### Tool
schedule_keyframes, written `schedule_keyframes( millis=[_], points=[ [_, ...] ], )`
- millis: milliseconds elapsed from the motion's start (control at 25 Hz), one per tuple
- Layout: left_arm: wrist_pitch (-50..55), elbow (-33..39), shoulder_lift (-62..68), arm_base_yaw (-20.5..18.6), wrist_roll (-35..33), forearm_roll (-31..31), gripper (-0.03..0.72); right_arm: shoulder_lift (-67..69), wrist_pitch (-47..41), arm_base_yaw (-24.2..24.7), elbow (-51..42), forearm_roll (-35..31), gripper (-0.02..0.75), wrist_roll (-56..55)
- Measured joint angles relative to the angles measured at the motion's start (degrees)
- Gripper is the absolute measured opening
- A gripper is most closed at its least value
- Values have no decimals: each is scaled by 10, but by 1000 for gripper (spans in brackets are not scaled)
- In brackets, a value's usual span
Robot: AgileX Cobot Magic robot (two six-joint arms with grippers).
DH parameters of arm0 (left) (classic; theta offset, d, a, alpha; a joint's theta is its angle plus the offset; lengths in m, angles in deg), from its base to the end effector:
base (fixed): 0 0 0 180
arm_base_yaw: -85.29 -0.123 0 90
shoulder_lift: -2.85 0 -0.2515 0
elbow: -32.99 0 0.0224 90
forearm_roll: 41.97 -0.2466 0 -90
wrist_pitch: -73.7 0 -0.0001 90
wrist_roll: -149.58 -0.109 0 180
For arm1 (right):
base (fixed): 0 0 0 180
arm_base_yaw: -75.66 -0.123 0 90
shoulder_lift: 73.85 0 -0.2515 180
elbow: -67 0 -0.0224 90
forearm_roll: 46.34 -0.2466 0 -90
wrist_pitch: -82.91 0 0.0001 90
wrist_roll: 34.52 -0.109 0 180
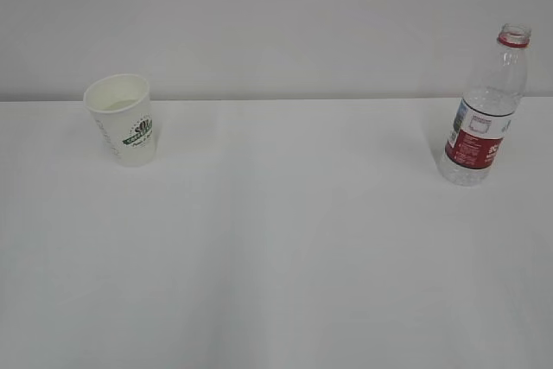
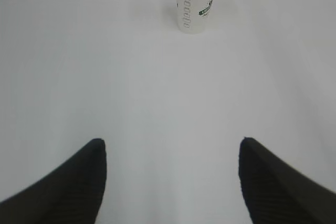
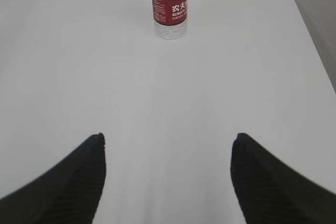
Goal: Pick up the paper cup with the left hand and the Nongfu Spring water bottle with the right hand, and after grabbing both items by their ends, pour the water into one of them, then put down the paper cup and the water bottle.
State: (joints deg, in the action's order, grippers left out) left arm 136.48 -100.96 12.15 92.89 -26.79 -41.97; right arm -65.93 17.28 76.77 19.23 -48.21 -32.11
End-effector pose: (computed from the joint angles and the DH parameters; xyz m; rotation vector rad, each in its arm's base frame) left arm 0.0377 -0.0050 0.2708 0.0715 2.0627 -0.1210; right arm 0.0351 0.0026 0.2585 -0.0274 2.1168 0.0029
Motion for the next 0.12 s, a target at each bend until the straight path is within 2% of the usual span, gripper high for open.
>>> schedule_keyframes(
  millis=[120],
  points=[
    [0, 0, 0, 0, 0, 0, 571, 0, 0, 0, 0, 0, 556, 0]
  ],
)
